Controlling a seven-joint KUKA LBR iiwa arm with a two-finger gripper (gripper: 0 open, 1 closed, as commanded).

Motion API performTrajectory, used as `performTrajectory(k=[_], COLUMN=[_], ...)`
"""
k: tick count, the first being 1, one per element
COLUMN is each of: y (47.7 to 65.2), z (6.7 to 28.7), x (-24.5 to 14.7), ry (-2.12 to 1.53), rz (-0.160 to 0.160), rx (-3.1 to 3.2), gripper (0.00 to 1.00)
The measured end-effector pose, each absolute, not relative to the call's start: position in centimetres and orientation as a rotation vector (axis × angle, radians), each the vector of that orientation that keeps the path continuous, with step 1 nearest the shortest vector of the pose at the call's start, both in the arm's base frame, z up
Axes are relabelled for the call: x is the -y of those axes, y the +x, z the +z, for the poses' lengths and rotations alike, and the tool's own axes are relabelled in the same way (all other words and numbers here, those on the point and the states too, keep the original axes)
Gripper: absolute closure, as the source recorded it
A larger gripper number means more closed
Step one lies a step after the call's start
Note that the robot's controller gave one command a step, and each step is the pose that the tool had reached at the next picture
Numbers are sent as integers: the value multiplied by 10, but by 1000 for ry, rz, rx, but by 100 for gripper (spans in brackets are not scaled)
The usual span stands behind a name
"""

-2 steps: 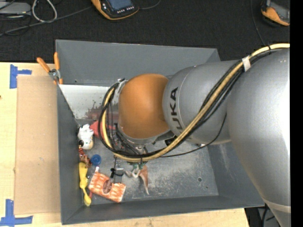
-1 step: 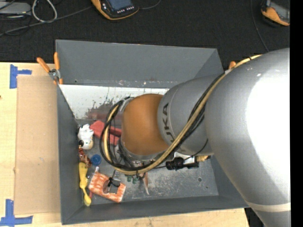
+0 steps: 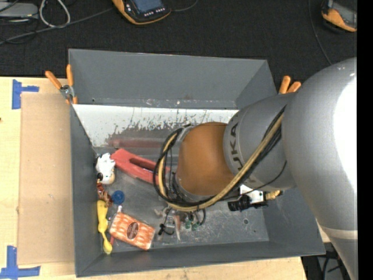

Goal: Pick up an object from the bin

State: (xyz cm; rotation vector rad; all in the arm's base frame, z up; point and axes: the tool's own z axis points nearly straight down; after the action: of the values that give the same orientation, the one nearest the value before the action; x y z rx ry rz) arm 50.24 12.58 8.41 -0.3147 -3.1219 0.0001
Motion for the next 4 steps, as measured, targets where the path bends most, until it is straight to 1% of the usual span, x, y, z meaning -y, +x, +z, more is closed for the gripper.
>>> performTrajectory(k=[1, 2, 3, 4], y=[499, 508, 544, 544], z=[77, 100, 95, 95], x=[-111, -54, -70, -70], ry=[-435, -453, -684, -686], rz=[4, 1, -2, -2], rx=[3102, 3101, 3052, 3052], gripper=[0, 0, 100, 100])
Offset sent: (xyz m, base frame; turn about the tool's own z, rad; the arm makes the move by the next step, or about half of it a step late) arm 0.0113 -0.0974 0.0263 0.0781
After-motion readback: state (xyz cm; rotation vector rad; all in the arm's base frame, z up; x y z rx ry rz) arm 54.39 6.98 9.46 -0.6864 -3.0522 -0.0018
